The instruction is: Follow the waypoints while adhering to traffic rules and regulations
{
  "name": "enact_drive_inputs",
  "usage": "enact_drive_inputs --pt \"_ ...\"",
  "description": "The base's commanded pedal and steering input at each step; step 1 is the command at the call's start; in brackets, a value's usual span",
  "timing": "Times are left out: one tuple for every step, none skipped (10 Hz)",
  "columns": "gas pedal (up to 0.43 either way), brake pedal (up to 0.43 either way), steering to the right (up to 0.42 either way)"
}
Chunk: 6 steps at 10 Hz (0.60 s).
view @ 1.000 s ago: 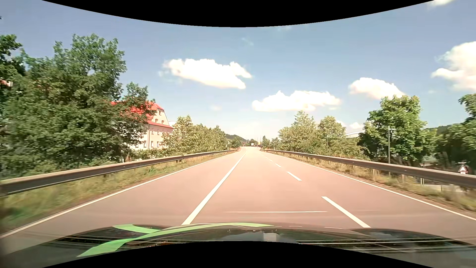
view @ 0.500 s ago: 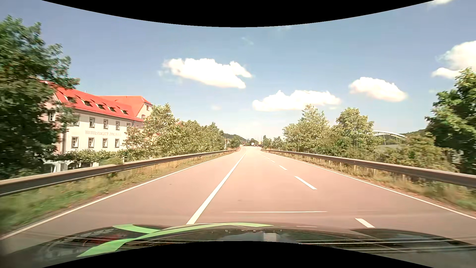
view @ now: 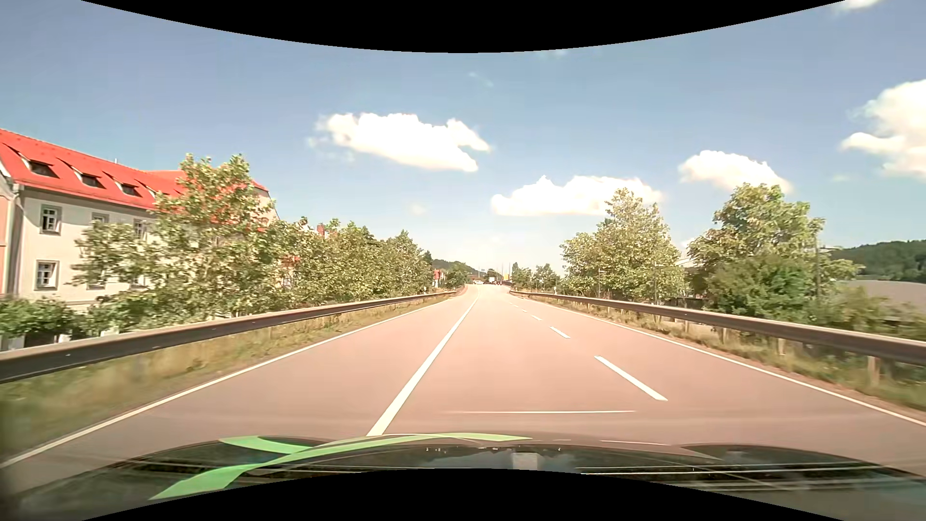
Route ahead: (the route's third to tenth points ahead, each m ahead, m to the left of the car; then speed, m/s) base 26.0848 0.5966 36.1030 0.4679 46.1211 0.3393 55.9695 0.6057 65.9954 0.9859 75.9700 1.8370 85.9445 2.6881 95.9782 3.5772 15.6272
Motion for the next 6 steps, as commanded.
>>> enact_drive_inputs --pt "0.13 0.0 0.001" --pt "0.13 0.0 0.002" --pt "0.13 0.0 0.003" --pt "0.118 0.0 0.003" --pt "0.11 0.0 0.003" --pt "0.087 0.0 0.003"
